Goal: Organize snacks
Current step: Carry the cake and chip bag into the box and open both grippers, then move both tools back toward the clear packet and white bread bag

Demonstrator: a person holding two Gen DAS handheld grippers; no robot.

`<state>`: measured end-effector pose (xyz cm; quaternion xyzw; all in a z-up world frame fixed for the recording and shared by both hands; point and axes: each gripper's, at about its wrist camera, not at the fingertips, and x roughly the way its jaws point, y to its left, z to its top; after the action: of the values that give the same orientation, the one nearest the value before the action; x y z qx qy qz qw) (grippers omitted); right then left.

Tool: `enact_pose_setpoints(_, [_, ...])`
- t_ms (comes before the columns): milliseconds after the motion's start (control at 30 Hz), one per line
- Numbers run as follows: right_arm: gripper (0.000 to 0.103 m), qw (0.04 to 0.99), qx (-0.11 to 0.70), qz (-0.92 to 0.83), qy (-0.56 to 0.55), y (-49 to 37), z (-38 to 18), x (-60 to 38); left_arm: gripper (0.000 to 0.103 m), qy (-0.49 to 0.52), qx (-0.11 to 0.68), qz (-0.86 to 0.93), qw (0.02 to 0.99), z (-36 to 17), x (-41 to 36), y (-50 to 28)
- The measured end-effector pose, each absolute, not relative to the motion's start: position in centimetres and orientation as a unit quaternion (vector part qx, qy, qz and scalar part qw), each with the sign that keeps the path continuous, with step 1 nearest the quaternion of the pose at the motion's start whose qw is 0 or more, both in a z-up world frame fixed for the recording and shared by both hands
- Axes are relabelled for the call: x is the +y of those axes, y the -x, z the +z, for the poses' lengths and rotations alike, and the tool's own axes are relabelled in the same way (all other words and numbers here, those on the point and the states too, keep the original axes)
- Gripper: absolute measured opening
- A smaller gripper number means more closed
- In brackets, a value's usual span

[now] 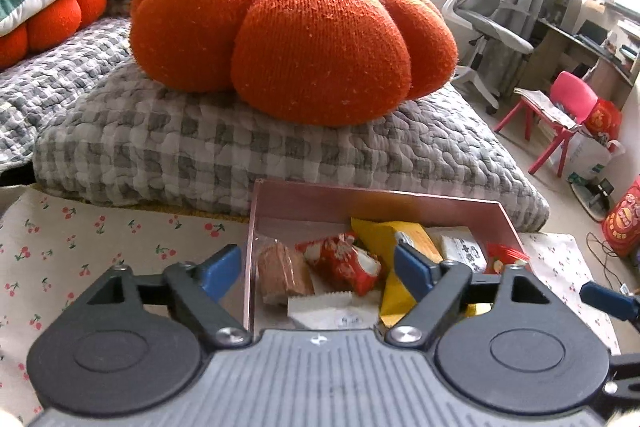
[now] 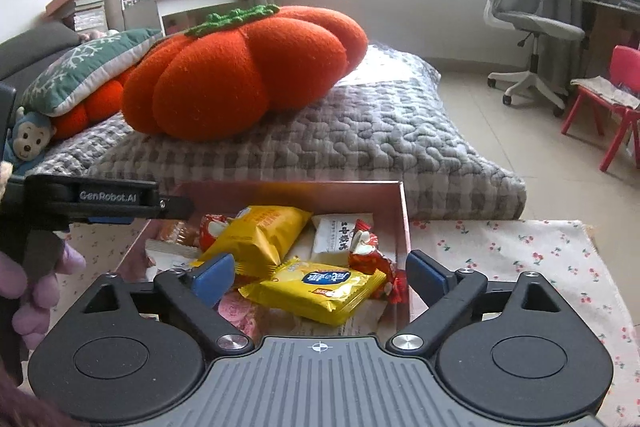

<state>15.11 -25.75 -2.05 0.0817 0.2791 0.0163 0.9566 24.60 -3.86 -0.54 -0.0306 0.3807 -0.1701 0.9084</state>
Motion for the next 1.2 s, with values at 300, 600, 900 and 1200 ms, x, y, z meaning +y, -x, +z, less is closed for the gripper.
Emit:
enact_pose_setpoints(300, [0.098, 0.959, 0.272, 0.014, -0.075, -12.3, 0.3, -25.4, 0.095, 0.014, 0.389, -0.169, 0.906, 0.7, -2.9, -21.5])
enact_pose_setpoints(600, [0.1, 0.959, 0.274, 0.012, -0.068, -9.0, 1.2, -24.8, 0.103, 0.015, 0.395, -0.16, 0.904, 1.0, -1.5, -17.4])
enact_pose_setpoints(900, [0.101, 0.958, 0.281, 0.013, -0.051, -5.9, 0.2, -23.8, 0.103, 0.02, 0.402, -0.147, 0.903, 0.6, -0.2, -14.0])
enact_pose_setpoints(1200, [0.102, 0.957, 0.285, 0.012, -0.053, -4.1, -1.6, -23.4, 0.103, -0.012, 0.405, -0.132, 0.905, -1.0, 0.4, -11.4])
